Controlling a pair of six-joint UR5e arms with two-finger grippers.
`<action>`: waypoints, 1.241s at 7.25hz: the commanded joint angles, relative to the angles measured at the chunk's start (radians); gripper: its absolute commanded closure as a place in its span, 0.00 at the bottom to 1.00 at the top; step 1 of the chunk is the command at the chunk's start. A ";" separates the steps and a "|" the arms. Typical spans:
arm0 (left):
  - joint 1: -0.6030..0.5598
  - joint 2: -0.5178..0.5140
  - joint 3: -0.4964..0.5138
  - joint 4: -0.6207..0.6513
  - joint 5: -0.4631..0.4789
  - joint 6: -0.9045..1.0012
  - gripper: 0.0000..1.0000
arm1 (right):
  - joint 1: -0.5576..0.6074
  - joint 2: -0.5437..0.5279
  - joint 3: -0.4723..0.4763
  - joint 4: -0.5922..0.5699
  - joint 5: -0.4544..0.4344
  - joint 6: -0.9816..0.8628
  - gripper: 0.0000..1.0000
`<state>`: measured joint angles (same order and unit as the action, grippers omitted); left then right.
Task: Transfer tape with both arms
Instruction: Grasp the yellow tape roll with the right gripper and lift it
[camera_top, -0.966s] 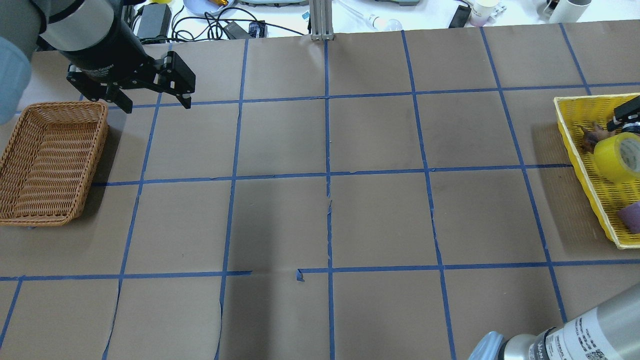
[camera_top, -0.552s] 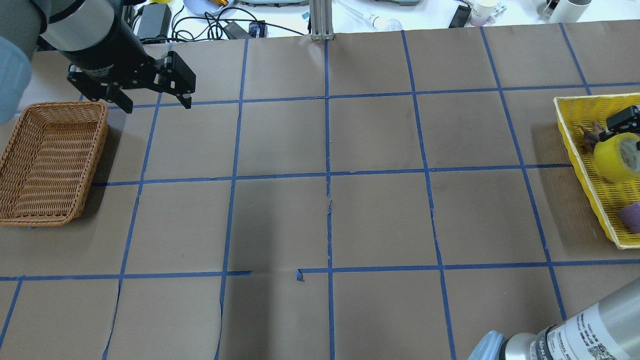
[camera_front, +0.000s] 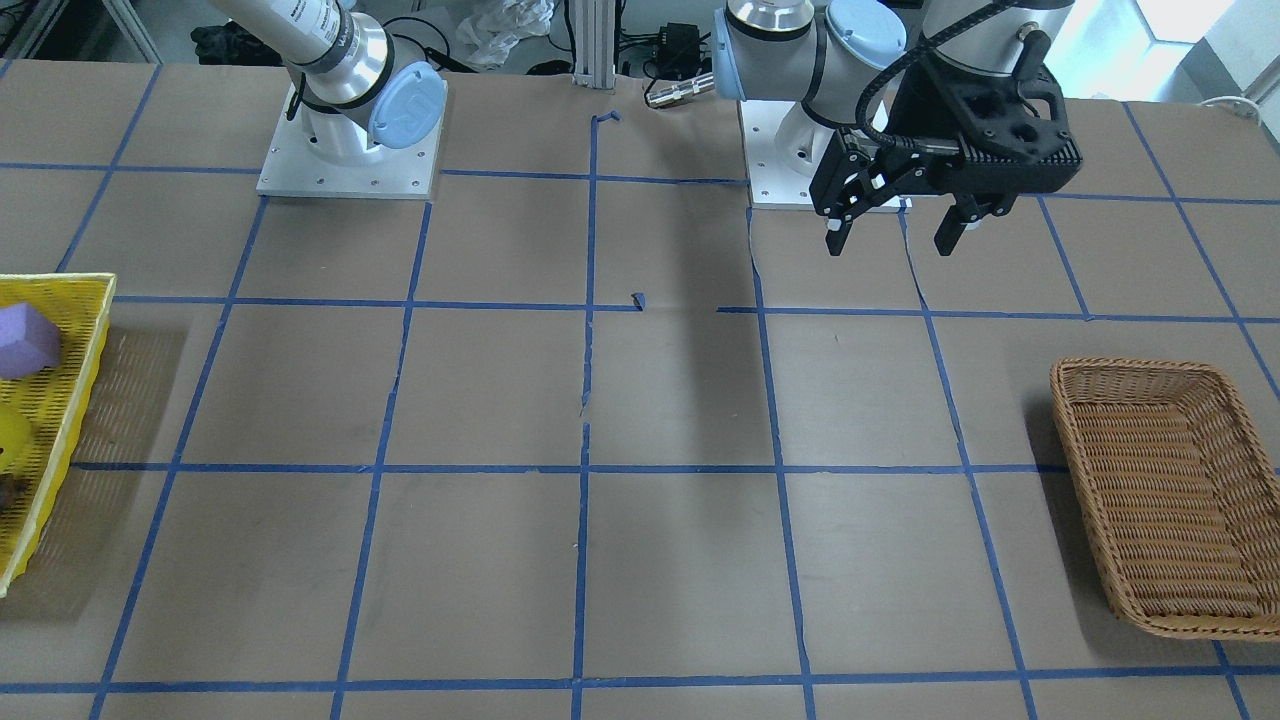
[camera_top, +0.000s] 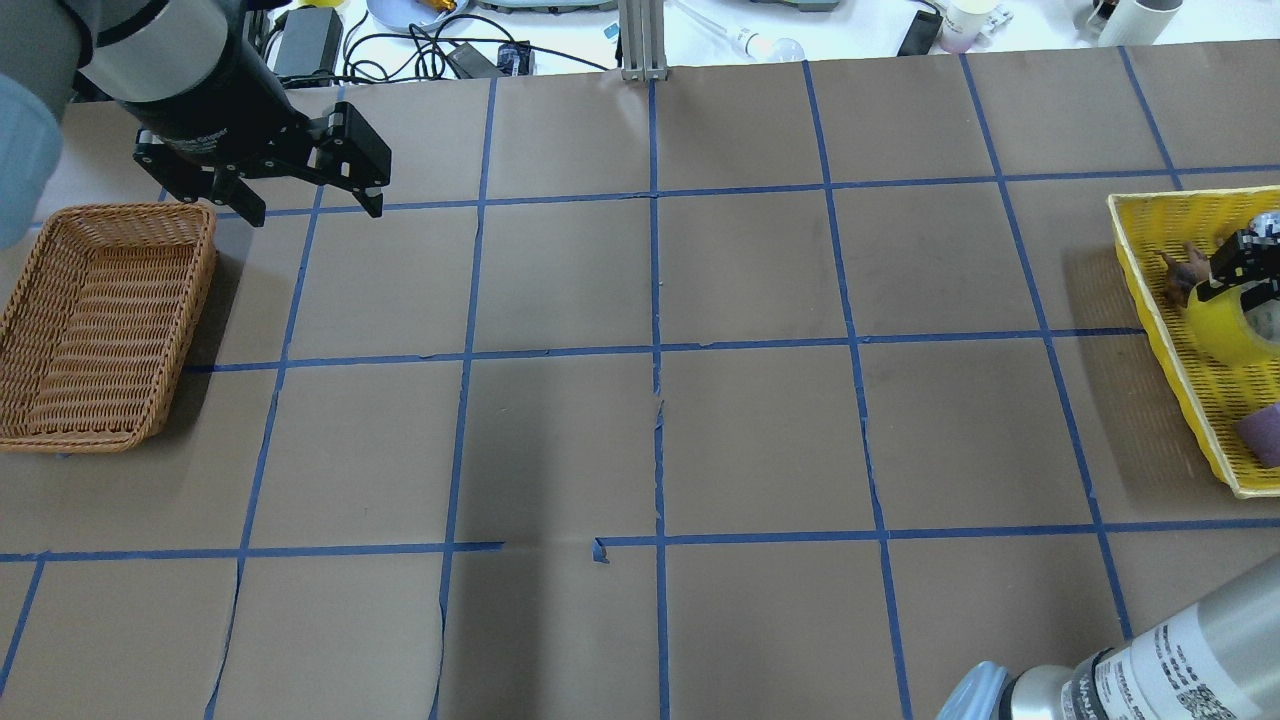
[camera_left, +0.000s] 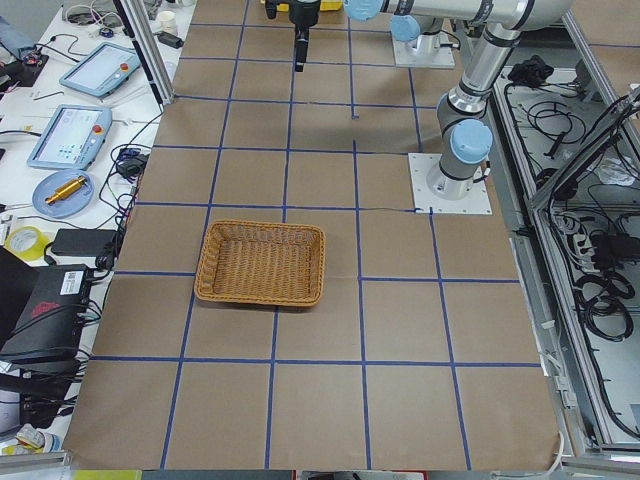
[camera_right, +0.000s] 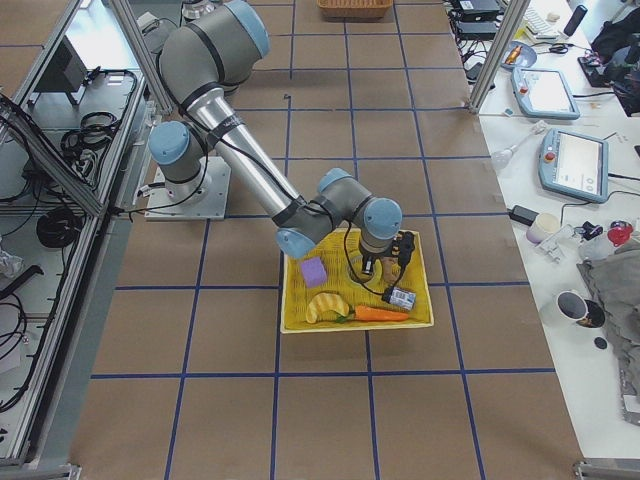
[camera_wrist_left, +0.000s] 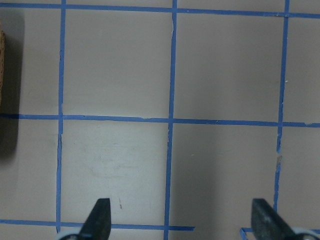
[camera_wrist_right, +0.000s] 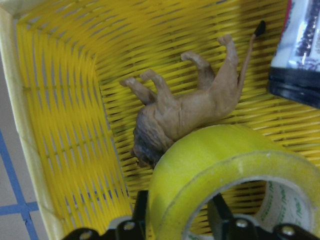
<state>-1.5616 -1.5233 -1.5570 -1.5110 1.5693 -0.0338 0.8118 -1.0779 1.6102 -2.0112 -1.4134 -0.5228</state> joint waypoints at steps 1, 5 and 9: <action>0.000 0.000 0.000 -0.002 0.000 0.000 0.00 | 0.001 -0.023 -0.012 0.017 -0.012 0.023 1.00; 0.000 0.000 0.002 0.000 0.000 0.000 0.00 | 0.136 -0.235 -0.010 0.135 -0.050 0.196 1.00; 0.002 0.000 0.002 -0.002 0.002 0.000 0.00 | 0.716 -0.182 -0.065 0.152 -0.058 1.083 1.00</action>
<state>-1.5604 -1.5233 -1.5557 -1.5113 1.5699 -0.0337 1.3496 -1.3062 1.5716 -1.8483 -1.4722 0.2699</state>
